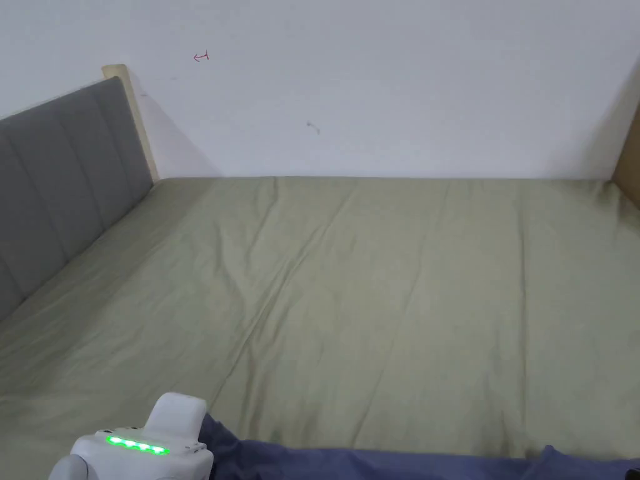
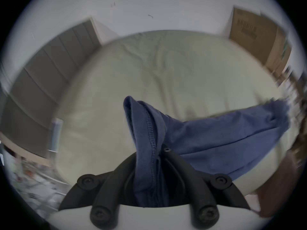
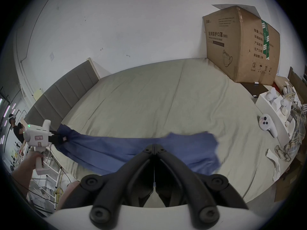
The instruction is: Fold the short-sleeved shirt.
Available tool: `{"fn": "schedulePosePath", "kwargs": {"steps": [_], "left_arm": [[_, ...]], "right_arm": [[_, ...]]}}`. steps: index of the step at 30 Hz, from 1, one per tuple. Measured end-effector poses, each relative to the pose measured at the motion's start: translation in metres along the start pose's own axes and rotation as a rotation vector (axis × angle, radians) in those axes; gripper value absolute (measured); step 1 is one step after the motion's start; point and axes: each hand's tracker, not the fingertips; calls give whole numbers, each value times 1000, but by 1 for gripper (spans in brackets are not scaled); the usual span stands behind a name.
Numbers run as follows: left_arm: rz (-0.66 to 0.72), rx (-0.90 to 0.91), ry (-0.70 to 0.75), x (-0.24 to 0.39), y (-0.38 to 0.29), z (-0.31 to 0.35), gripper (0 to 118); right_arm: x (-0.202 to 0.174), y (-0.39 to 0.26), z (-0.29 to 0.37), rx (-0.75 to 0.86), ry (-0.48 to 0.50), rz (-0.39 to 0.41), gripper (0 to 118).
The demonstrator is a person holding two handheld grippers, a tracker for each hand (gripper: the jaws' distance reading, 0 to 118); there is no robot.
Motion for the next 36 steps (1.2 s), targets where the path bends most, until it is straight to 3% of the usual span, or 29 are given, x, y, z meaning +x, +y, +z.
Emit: {"fn": "schedulePosePath", "kwargs": {"steps": [3,6,9,11,12,15,18,20,21,22,23,24,29,34,36], "left_arm": [[232,-36,-448,25,21,13,8],[268,-79,-697,78,49,9,9],[202,-80,-763,133,68,-6,21],[254,-117,-773,144,73,-14,69],[265,-110,-776,142,74,-12,83],[275,-64,-789,122,72,3,87],[283,18,-736,89,62,18,104],[281,16,-656,80,56,19,100],[267,-1,-636,82,53,16,83],[260,-3,-639,85,51,13,53],[245,-19,-635,92,51,6,13],[236,-43,-611,101,50,-1,1],[130,-119,-690,166,55,-34,1],[-32,-256,-635,232,44,-64,0],[-34,-194,-612,237,46,-56,0]], "right_arm": [[7,-8,4,-8,5,-11,0],[19,-15,9,-8,9,-30,0],[26,-17,18,4,10,-49,0],[32,-19,21,8,7,-58,0],[34,-20,24,9,5,-61,0],[39,-20,28,14,3,-68,0],[42,-18,26,18,3,-72,0],[43,-16,26,28,11,-73,0],[43,-15,26,33,14,-73,0],[41,-14,26,36,16,-73,0],[41,-14,25,40,18,-74,0],[42,-14,25,41,19,-77,0],[46,-20,24,21,16,-91,0],[51,-26,25,-3,-9,-88,0],[54,-26,24,-8,-10,-100,0]]}}
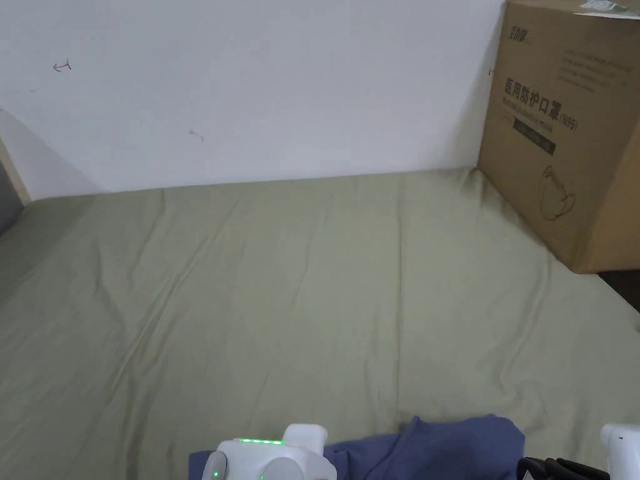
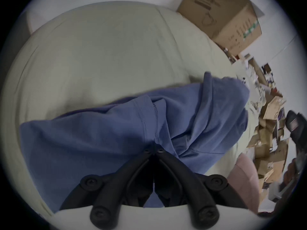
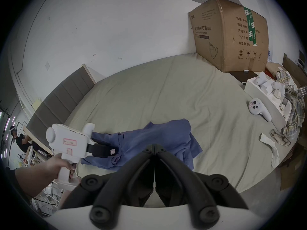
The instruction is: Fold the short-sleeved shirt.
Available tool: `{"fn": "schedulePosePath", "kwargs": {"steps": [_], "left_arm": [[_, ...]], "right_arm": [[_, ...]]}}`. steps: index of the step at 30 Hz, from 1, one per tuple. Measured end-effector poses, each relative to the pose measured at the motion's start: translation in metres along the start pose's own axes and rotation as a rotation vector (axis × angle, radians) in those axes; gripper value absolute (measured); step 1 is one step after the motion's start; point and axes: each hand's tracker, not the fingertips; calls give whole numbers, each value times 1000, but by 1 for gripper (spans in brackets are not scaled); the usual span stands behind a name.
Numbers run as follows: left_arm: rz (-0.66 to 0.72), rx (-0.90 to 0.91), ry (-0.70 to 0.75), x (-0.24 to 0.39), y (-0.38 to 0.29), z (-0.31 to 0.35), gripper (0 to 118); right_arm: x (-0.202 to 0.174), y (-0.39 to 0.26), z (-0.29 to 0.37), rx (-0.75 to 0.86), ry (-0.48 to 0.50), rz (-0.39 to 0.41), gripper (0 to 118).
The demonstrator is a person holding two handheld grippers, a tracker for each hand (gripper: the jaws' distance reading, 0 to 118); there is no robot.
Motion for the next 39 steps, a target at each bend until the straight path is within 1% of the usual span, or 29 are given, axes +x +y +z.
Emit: {"fn": "schedulePosePath", "kwargs": {"steps": [1,2,3,5,6,7,8,11,14,15,16,17,18,19,21,22,25,27,28,29,30,31,32,34,35,36,37,38,39], "left_arm": [[14,-10,-17,-1,2,4,0],[41,-8,-69,0,3,12,0],[84,8,-194,0,3,19,0],[199,21,-547,-6,0,39,0],[231,55,-644,-7,-3,51,0],[233,103,-665,-10,-5,63,0],[215,155,-638,-17,-6,78,0],[168,239,-502,-54,-11,115,0],[222,253,-437,-110,-22,134,1],[271,240,-420,-130,-27,137,15],[318,220,-405,-148,-32,136,48],[361,199,-402,-167,-37,132,88],[390,197,-408,-182,-44,129,117],[400,212,-403,-193,-50,129,118],[460,211,-423,-218,-59,117,118],[495,209,-468,-228,-64,109,118],[659,176,-695,-253,-77,70,118],[782,104,-847,-257,-82,36,118],[814,62,-888,-256,-83,20,118],[803,50,-927,-253,-84,5,118],[764,109,-1000,-250,-82,1,118],[745,140,-1043,-246,-79,-1,118],[743,129,-1050,-238,-75,-7,118],[728,112,-996,-226,-69,-14,118],[686,125,-966,-223,-64,-14,118],[661,126,-899,-220,-64,-9,116],[625,127,-802,-219,-64,-6,106],[576,93,-609,-217,-62,-6,75],[541,29,-455,-213,-63,-12,9]], "right_arm": [[0,0,0,-1,0,-5,0],[0,0,-1,-3,1,-10,0],[0,0,-1,-4,2,-11,0],[-1,1,-2,-3,7,-6,0],[-4,3,-3,-2,9,1,0],[-5,4,-3,-1,11,5,0],[-7,6,-3,1,14,8,0],[-10,9,-2,13,22,12,0],[-13,12,-4,13,28,21,0],[-14,12,-5,11,28,24,0],[-15,12,-7,7,28,26,0],[-16,12,-9,1,28,27,0],[-17,12,-11,-5,28,26,0],[-18,11,-12,-12,29,23,0],[-22,10,-16,-27,35,17,0],[-24,10,-17,-33,35,20,0],[-31,9,-21,-58,30,47,0],[-36,9,-23,-74,32,64,0],[-38,9,-23,-80,33,71,0],[-40,9,-24,-86,33,80,0],[-42,10,-25,-91,31,88,0],[-44,10,-26,-95,30,92,0],[-46,10,-27,-99,30,95,0],[-48,10,-31,-109,35,93,0],[-49,10,-33,-115,38,89,0],[-50,10,-35,-120,40,83,0],[-50,9,-37,-122,43,80,0],[-50,8,-38,-125,47,76,0],[-51,7,-40,-128,49,75,0]]}}
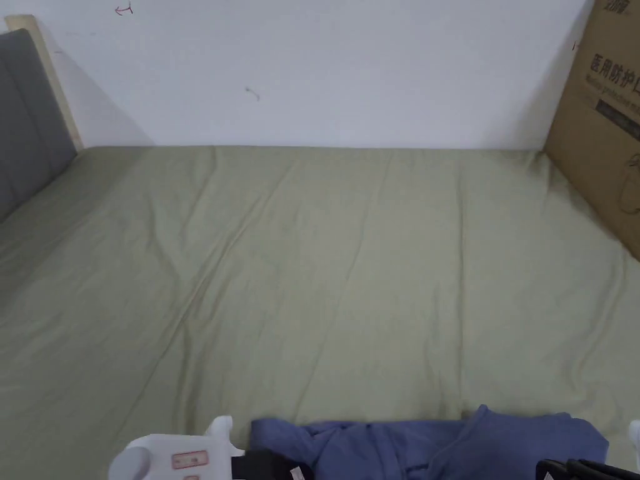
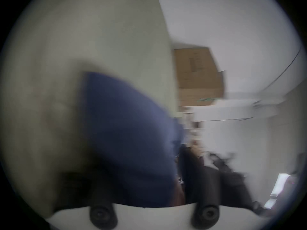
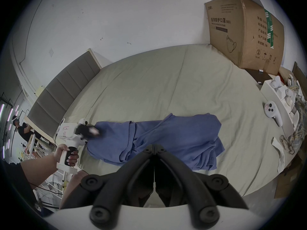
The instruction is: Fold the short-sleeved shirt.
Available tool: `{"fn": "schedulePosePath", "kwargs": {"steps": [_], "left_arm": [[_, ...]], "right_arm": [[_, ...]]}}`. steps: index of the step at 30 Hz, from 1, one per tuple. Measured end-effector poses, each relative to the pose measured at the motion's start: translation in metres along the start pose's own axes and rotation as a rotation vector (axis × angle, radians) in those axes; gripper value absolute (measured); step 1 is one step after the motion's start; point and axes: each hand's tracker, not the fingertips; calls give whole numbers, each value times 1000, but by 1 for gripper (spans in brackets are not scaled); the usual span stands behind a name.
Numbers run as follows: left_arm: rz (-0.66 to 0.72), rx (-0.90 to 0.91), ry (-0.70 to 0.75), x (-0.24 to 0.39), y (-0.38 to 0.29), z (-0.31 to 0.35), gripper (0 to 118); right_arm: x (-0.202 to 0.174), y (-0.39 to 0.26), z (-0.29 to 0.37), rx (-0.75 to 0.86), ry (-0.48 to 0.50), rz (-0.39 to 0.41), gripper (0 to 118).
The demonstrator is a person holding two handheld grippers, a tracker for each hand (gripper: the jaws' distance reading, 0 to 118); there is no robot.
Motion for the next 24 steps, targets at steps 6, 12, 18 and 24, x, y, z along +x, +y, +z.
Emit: {"fn": "schedulePosePath", "kwargs": {"steps": [6,12,18,24], "left_arm": [[-177,96,55,55,-17,63,9],[-406,218,815,122,-39,133,10],[-272,162,512,166,-32,105,10],[-256,20,138,211,-23,3,54]], "right_arm": [[-1,-2,-1,-12,20,1,0],[10,-5,3,15,40,-23,0],[22,-14,14,27,43,-63,0],[38,-19,33,49,23,-78,0]]}}
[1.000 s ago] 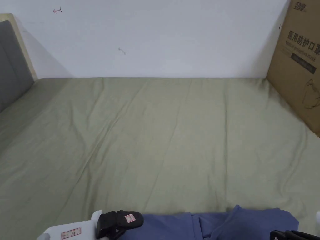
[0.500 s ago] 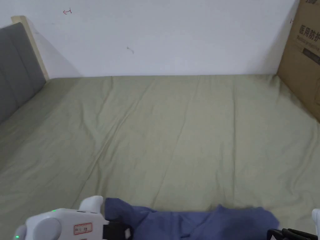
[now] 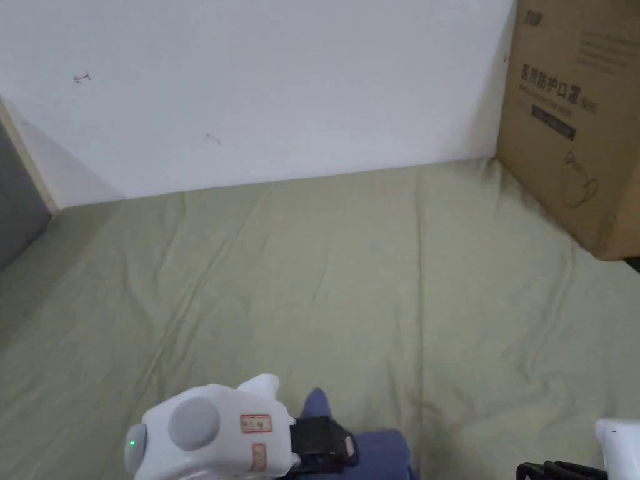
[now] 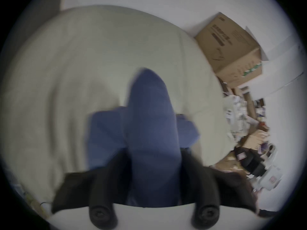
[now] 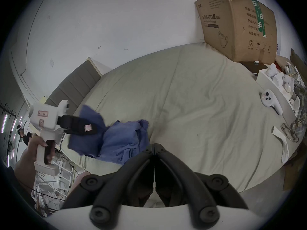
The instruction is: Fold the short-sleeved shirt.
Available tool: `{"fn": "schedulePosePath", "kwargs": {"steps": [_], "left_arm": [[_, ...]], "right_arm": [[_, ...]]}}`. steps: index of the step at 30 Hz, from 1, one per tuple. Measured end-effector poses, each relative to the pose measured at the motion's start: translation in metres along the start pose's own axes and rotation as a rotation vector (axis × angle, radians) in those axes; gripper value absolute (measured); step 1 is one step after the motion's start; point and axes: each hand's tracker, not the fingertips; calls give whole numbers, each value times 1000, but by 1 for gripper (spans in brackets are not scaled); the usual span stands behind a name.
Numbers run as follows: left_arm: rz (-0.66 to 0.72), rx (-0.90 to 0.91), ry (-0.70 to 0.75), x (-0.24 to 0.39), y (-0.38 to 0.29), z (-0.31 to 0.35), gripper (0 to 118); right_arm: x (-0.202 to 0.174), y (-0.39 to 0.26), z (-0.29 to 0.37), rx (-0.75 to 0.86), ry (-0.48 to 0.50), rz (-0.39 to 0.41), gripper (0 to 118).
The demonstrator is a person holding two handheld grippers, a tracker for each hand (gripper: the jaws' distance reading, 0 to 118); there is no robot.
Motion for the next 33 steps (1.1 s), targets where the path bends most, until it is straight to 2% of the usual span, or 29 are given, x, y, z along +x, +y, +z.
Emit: {"fn": "schedulePosePath", "kwargs": {"steps": [1,2,6,10,11,12,14,26,28,31,33], "left_arm": [[12,-17,-64,6,1,-10,79],[29,-25,-115,12,2,-18,90],[27,25,-120,16,0,-3,95],[-89,108,69,8,-5,29,100],[-109,110,120,6,-7,34,95],[-126,114,145,4,-9,36,71],[-148,94,162,0,-12,27,2],[-205,-97,168,16,-32,-97,0],[-200,-84,121,25,-31,-95,0],[-130,-70,-63,33,-31,-80,0],[-127,15,-128,41,-33,-57,0]], "right_arm": [[3,0,2,1,-6,-4,0],[5,1,4,3,-13,-9,0],[14,3,12,25,-22,-31,0],[19,5,12,38,-26,-40,0],[20,5,10,39,-26,-42,0],[21,5,8,38,-25,-43,0],[21,5,5,37,-25,-45,0],[27,0,1,5,-33,-40,0],[28,0,1,5,-31,-53,0],[28,1,3,10,-18,-66,0],[25,4,5,18,-7,-64,0]]}}
